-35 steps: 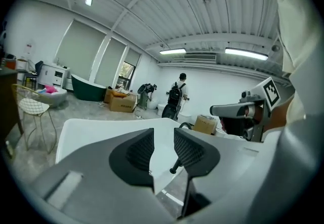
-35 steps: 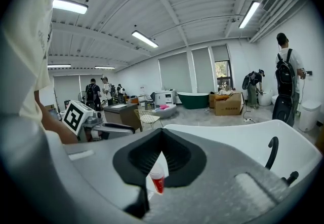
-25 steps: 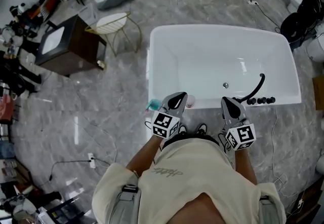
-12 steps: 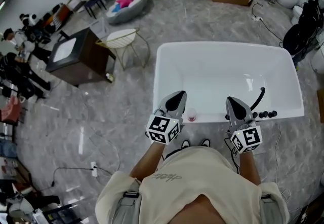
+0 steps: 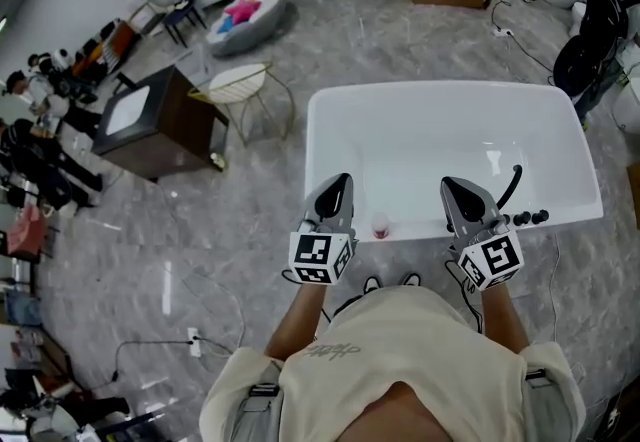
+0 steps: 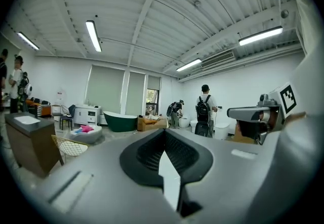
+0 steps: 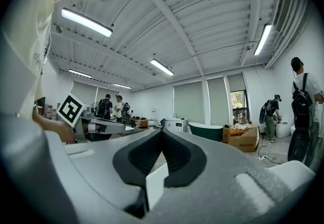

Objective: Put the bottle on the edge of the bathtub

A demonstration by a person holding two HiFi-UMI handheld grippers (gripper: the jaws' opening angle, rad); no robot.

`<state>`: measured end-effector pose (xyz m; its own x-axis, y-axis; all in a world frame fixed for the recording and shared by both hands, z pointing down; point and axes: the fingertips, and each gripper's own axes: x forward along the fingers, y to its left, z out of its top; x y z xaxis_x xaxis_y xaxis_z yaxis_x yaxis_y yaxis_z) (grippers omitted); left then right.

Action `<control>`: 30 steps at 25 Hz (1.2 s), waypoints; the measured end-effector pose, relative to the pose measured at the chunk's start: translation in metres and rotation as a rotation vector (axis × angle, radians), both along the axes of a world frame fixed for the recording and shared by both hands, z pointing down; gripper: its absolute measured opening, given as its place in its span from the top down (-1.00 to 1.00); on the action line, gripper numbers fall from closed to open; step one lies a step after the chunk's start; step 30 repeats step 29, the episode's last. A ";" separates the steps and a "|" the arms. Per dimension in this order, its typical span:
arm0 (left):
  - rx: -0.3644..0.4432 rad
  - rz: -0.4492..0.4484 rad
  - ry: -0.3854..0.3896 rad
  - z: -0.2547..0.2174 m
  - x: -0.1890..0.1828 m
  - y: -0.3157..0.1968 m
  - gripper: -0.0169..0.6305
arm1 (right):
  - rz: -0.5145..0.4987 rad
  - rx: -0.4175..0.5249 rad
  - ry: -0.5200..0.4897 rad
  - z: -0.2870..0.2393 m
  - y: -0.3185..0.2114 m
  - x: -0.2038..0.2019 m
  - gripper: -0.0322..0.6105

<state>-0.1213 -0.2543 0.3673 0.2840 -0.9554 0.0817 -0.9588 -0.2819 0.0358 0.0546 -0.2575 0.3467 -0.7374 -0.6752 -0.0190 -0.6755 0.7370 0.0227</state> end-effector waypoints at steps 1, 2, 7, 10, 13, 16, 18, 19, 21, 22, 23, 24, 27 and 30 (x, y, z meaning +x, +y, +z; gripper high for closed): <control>-0.005 -0.007 -0.003 0.003 0.000 0.003 0.90 | 0.001 0.002 0.003 0.000 0.003 0.002 0.90; -0.012 -0.013 -0.007 0.007 0.000 0.005 0.90 | 0.003 0.003 0.008 0.000 0.006 0.004 0.90; -0.050 -0.003 -0.016 0.024 0.006 0.009 0.90 | 0.018 -0.009 0.054 0.011 0.013 0.018 0.90; -0.043 -0.005 -0.035 0.023 0.008 0.010 0.90 | 0.019 -0.010 0.054 0.009 0.013 0.023 0.90; -0.062 -0.009 -0.042 0.024 0.006 0.013 0.90 | 0.021 -0.009 0.056 0.004 0.015 0.021 0.90; -0.087 0.029 -0.050 0.028 0.012 0.017 0.90 | 0.021 -0.022 0.061 0.006 0.019 0.019 0.90; -0.090 0.074 -0.061 0.029 0.019 0.020 0.90 | 0.023 -0.038 0.067 0.012 0.020 0.017 0.90; -0.088 0.095 -0.063 0.029 0.022 0.021 0.90 | 0.025 -0.047 0.068 0.014 0.020 0.016 0.90; -0.095 0.123 -0.035 0.030 0.025 0.020 0.90 | 0.029 -0.062 0.059 0.017 0.018 0.015 0.90; -0.107 0.132 0.004 0.033 0.025 0.019 0.90 | 0.030 -0.067 0.051 0.017 0.017 0.015 0.90; -0.124 0.140 0.056 0.035 0.025 0.017 0.90 | 0.031 -0.070 0.044 0.018 0.016 0.015 0.90; -0.143 0.145 0.111 0.039 0.023 0.017 0.90 | 0.034 -0.072 0.040 0.018 0.016 0.016 0.90; -0.176 0.135 0.191 0.046 0.014 0.014 0.90 | 0.043 -0.072 0.032 0.021 0.011 0.016 0.90; -0.184 0.121 0.187 0.049 0.006 0.012 0.90 | 0.049 -0.073 0.027 0.023 0.008 0.014 0.90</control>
